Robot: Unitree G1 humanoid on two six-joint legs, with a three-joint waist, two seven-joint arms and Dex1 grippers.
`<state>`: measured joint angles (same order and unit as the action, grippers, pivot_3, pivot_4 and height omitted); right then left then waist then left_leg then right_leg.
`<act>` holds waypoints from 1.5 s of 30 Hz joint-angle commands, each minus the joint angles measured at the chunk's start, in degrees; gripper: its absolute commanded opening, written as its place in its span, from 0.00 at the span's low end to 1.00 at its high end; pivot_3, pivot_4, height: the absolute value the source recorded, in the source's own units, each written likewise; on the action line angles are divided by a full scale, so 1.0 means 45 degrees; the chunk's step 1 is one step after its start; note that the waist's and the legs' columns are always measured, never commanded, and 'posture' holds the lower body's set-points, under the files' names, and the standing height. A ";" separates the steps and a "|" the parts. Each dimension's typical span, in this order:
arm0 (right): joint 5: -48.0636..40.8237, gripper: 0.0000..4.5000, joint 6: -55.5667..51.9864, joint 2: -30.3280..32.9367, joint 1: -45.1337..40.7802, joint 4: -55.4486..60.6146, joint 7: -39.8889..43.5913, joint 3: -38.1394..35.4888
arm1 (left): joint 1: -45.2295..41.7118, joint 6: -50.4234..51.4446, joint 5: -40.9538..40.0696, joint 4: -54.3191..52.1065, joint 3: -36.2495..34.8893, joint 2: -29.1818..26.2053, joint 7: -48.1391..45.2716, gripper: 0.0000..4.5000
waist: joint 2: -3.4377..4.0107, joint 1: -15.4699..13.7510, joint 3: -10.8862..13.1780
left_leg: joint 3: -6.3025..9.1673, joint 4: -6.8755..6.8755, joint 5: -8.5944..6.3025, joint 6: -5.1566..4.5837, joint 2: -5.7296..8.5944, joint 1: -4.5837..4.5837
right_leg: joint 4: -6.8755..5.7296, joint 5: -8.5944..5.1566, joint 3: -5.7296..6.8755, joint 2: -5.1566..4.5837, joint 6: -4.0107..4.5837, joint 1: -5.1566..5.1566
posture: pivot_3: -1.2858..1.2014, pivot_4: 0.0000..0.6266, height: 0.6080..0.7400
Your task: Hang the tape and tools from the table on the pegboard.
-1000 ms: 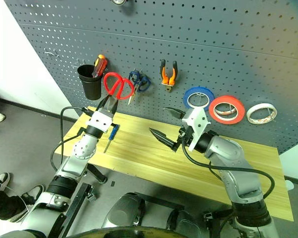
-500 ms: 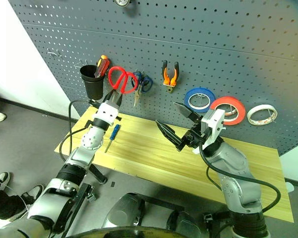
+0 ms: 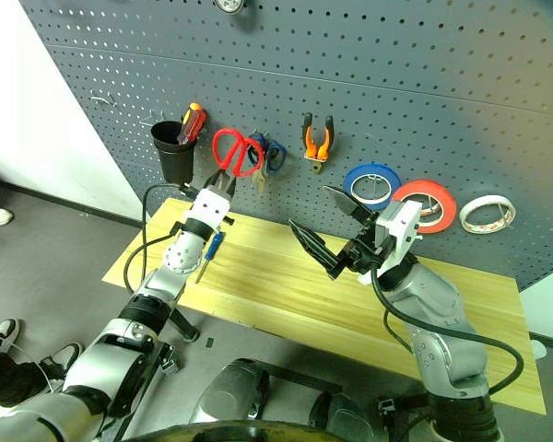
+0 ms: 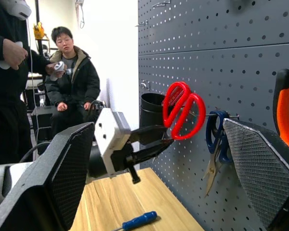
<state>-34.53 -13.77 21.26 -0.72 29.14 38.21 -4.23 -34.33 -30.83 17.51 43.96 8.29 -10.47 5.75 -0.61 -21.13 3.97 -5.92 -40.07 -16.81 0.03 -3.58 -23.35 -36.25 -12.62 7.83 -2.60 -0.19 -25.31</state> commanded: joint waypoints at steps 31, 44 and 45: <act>0.0167 1.00 0.0176 0.0154 0.0474 0.0744 -0.0235 0.0044 | 0.0135 -0.1219 -0.0407 -0.0839 -0.0129 -0.0030 -0.0759 0.23 | 0.0013 0.0035 -0.0065 | -0.0001 -0.0007 0.0000 -0.0001 -0.0004 0.0010 | -0.0016 0.0006 0.0000 0.0005 0.0011 0.0001 | 0.63 0.05 0.84; 0.0299 1.00 0.0125 0.0189 0.0434 0.0837 -0.0271 0.0092 | -0.1577 -0.1045 0.0016 0.1996 0.0113 0.0246 -0.0066 0.23 | 0.0009 0.0050 -0.0069 | -0.0002 -0.0011 0.0000 -0.0001 0.0004 0.0008 | -0.0015 0.0006 0.0000 0.0006 0.0010 0.0002 | 0.62 0.05 0.84; 0.0320 1.00 0.0128 0.0181 0.0429 0.0837 -0.0279 0.0097 | -0.1611 -0.1109 0.0001 0.2041 0.0126 0.0271 -0.0087 0.23 | 0.0009 0.0054 -0.0069 | -0.0002 -0.0011 0.0000 -0.0001 0.0004 0.0008 | -0.0015 0.0006 0.0000 0.0007 0.0010 0.0002 | 0.62 0.04 0.84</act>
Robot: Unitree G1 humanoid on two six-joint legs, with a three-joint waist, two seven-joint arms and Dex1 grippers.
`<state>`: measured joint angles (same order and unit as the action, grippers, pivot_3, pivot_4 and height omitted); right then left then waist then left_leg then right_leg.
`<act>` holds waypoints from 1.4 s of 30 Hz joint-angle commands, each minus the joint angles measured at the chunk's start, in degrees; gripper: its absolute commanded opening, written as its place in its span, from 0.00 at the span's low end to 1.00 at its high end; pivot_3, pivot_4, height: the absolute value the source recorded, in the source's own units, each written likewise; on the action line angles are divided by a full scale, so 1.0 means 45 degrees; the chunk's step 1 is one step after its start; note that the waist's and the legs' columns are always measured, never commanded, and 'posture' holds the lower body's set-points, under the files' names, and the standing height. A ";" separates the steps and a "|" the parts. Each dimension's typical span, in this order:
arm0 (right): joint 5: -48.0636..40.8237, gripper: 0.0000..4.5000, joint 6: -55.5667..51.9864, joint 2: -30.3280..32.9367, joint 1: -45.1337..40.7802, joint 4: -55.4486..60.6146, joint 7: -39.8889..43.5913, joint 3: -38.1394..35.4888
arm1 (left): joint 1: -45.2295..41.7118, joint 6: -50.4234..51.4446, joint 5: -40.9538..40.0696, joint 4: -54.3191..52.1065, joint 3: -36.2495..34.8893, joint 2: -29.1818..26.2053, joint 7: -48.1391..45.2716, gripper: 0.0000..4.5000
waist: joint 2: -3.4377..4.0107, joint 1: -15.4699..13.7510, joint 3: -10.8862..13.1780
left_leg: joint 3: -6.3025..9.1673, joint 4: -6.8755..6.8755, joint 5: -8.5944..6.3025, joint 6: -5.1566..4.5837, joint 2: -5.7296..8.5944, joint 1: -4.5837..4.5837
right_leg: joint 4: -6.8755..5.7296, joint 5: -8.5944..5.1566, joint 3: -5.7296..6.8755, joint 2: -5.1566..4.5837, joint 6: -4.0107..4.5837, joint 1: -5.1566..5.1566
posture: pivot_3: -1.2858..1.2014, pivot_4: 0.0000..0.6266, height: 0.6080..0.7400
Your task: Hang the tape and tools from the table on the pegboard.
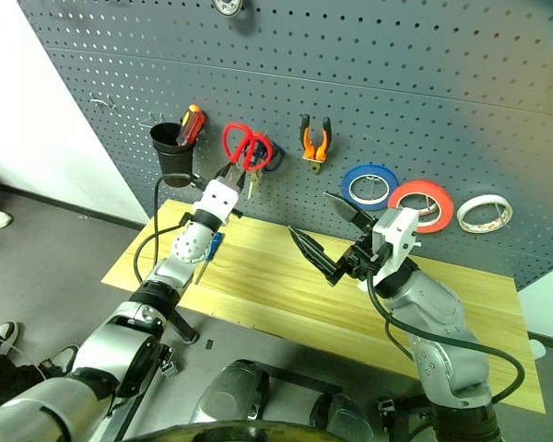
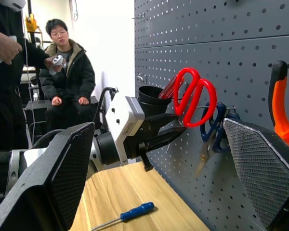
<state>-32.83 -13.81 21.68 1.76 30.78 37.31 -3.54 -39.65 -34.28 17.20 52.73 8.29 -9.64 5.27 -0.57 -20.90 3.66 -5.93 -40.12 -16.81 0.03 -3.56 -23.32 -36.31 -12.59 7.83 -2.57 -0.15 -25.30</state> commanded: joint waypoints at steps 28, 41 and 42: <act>0.0208 1.00 0.0216 0.0099 0.0100 0.0555 -0.0118 0.0038 | -0.0231 -0.0772 -0.0388 0.0067 0.0112 0.0159 -0.1227 0.23 | 0.0001 0.0340 -0.0038 | 0.0002 -0.0004 0.0000 0.0000 0.0001 -0.0001 | -0.0003 0.0001 0.0000 -0.0001 0.0001 0.0002 | 0.62 0.04 0.84; 0.0298 1.00 0.0208 0.0136 0.0147 0.0663 -0.0200 0.0070 | -0.0951 -0.0475 0.0150 0.1800 0.0281 0.0242 -0.0328 0.23 | 0.0002 0.0420 -0.0044 | 0.0001 -0.0004 0.0000 0.0000 0.0005 0.0000 | -0.0003 0.0001 0.0000 -0.0001 0.0002 0.0002 | 0.62 0.04 0.84; 0.0301 1.00 0.0212 0.0141 0.0147 0.0660 -0.0203 0.0073 | -0.1038 -0.0409 0.0178 0.1973 0.0281 0.0251 -0.0202 0.23 | 0.0002 0.0422 -0.0044 | 0.0001 -0.0003 0.0000 0.0000 0.0005 0.0000 | -0.0003 0.0001 0.0000 -0.0002 0.0002 0.0002 | 0.62 0.04 0.84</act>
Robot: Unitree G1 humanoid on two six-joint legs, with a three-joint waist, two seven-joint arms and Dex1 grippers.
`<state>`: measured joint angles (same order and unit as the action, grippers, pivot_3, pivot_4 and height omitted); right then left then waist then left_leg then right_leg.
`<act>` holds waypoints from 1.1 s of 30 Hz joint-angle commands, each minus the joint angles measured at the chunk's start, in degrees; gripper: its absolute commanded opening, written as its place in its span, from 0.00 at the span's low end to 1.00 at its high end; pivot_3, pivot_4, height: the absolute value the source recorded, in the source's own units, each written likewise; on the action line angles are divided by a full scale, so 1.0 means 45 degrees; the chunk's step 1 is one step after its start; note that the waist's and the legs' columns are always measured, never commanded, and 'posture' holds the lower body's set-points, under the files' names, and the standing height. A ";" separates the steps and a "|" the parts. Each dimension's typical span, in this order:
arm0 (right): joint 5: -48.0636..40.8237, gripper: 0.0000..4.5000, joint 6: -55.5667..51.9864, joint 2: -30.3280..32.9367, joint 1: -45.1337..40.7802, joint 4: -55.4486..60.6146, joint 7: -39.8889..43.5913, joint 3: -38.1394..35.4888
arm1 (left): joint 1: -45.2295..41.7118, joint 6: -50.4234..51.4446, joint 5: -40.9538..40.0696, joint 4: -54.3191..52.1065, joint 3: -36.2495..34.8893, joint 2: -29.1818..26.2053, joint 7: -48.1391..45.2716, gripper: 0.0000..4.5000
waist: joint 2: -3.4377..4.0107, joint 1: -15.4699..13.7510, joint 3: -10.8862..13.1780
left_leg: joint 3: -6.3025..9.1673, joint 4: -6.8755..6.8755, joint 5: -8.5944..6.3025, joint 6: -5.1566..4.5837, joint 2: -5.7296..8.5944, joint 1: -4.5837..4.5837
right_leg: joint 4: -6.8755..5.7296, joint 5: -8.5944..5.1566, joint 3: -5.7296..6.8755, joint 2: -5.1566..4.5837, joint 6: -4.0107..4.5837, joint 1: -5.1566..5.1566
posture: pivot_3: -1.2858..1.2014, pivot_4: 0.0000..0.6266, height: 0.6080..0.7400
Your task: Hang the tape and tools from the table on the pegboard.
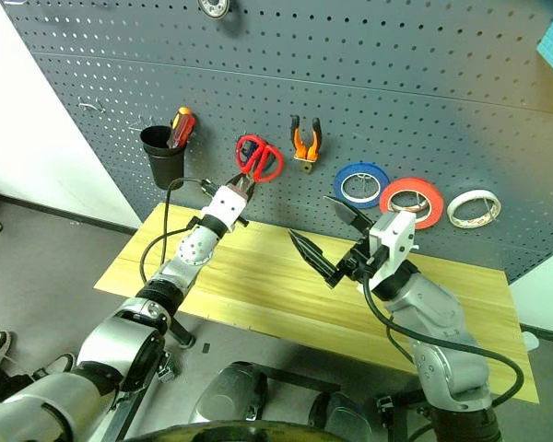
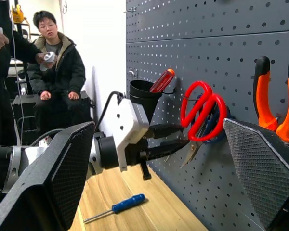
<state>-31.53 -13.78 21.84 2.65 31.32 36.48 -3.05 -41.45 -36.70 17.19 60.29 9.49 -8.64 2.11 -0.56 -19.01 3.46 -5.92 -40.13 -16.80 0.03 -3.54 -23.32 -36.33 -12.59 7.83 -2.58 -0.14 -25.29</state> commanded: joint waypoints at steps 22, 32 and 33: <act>0.0085 1.00 0.0181 0.0139 -0.0054 0.0479 -0.0073 0.0174 | -0.1077 0.1680 0.0005 0.1366 -0.0337 0.0127 0.1659 0.99 | -0.0001 0.0298 0.0000 | 0.0003 0.0001 0.0000 0.0000 0.0002 0.0002 | -0.0002 0.0000 -0.0001 0.0003 0.0002 -0.0001 | 0.62 0.06 0.84; 0.0126 1.00 0.0185 0.0118 0.0269 0.0605 -0.0120 0.0226 | 0.3938 0.9105 -0.3225 -0.5907 -0.1456 -0.1620 -0.4400 0.99 | 0.0007 0.0709 -0.0004 | 0.0021 0.0002 0.0000 0.0000 -0.0022 0.0009 | -0.0013 0.0000 -0.0007 -0.0010 0.0012 -0.0004 | 0.63 0.08 0.84; 0.0128 1.00 0.0187 0.0110 0.0290 0.0607 -0.0122 0.0233 | 0.4090 1.0382 -0.3332 -0.6332 -0.1524 -0.1732 -0.4551 0.99 | 0.0007 0.0695 -0.0004 | 0.0029 -0.0002 0.0001 0.0001 -0.0023 0.0014 | -0.0021 -0.0005 -0.0007 -0.0010 0.0008 -0.0002 | 0.63 0.08 0.84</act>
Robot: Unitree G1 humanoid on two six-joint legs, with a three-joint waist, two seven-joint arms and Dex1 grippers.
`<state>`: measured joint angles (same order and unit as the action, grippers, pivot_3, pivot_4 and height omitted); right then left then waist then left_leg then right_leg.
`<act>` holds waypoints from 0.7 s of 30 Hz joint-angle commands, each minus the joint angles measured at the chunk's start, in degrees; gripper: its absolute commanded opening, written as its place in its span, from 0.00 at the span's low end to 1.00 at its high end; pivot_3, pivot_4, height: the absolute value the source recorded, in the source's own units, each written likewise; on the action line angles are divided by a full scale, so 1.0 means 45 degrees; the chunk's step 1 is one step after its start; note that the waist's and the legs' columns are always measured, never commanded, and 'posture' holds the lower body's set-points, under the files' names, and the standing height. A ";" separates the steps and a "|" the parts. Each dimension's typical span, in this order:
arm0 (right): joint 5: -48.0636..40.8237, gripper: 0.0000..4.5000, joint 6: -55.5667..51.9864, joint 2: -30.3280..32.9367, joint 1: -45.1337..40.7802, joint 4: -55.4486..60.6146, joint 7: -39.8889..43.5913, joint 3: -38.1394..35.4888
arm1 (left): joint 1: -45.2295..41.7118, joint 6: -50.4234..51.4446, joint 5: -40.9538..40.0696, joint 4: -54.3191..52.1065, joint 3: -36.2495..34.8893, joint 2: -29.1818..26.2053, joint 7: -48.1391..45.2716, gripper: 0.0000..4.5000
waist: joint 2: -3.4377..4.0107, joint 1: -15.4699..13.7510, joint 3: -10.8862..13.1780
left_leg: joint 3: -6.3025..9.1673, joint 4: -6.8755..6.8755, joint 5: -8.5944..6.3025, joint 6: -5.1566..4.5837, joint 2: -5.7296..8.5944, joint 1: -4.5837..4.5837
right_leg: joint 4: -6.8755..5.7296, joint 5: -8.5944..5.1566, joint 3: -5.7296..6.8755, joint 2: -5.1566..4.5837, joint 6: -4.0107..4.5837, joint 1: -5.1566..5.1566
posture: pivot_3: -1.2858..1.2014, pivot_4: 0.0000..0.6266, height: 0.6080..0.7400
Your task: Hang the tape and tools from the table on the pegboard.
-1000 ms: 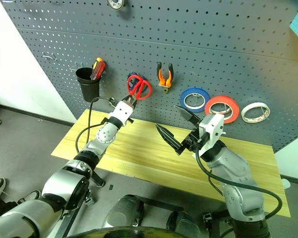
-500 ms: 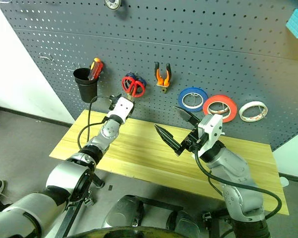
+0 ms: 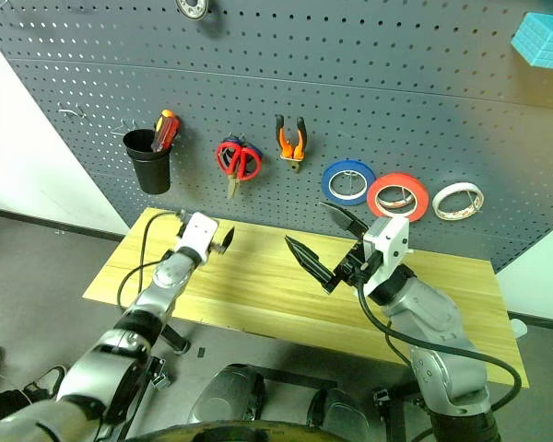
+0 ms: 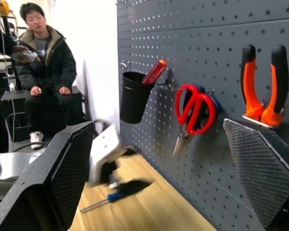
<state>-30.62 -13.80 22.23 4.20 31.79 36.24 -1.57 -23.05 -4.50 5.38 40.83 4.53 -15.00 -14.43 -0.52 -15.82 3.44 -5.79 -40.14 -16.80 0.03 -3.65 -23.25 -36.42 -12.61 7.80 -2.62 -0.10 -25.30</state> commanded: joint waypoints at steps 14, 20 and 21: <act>-0.0159 1.00 0.0051 0.0154 0.0160 0.0621 0.0002 0.0002 | -0.3714 0.8225 -0.1360 0.2285 -0.1592 -0.0197 0.0043 0.99 | 0.0000 0.0085 0.0002 | 0.0022 0.0021 -0.0003 0.0004 0.0005 0.0092 | 0.0016 -0.0011 0.0000 -0.0003 -0.0008 0.0088 | 0.63 0.09 0.84; -0.0217 1.00 -0.0033 0.0249 0.0282 0.0779 -0.0024 -0.0062 | -0.4411 0.7631 -0.1133 0.4361 -0.1529 -0.0503 0.0367 0.99 | -0.0006 0.0276 0.0005 | 0.0021 0.0023 -0.0003 0.0004 0.0004 0.0092 | 0.0021 -0.0011 -0.0001 -0.0006 -0.0008 0.0088 | 0.62 0.09 0.84; -0.0234 1.00 -0.0048 0.0265 0.0308 0.0805 -0.0027 -0.0077 | -0.4463 0.7550 -0.1112 0.4510 -0.1504 -0.0547 0.0374 0.99 | -0.0008 0.0272 0.0007 | 0.0023 0.0023 -0.0003 0.0004 0.0002 0.0092 | 0.0021 -0.0012 -0.0001 -0.0006 -0.0007 0.0088 | 0.62 0.09 0.84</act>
<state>-30.70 -14.27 22.95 5.72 32.75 36.26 -0.98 -41.01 30.91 -0.45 60.97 -1.82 -16.13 -13.34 -0.56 -14.60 3.47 -5.68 -40.04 -16.82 0.05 -3.64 -22.84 -36.33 -12.66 7.80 -2.65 -0.13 -24.91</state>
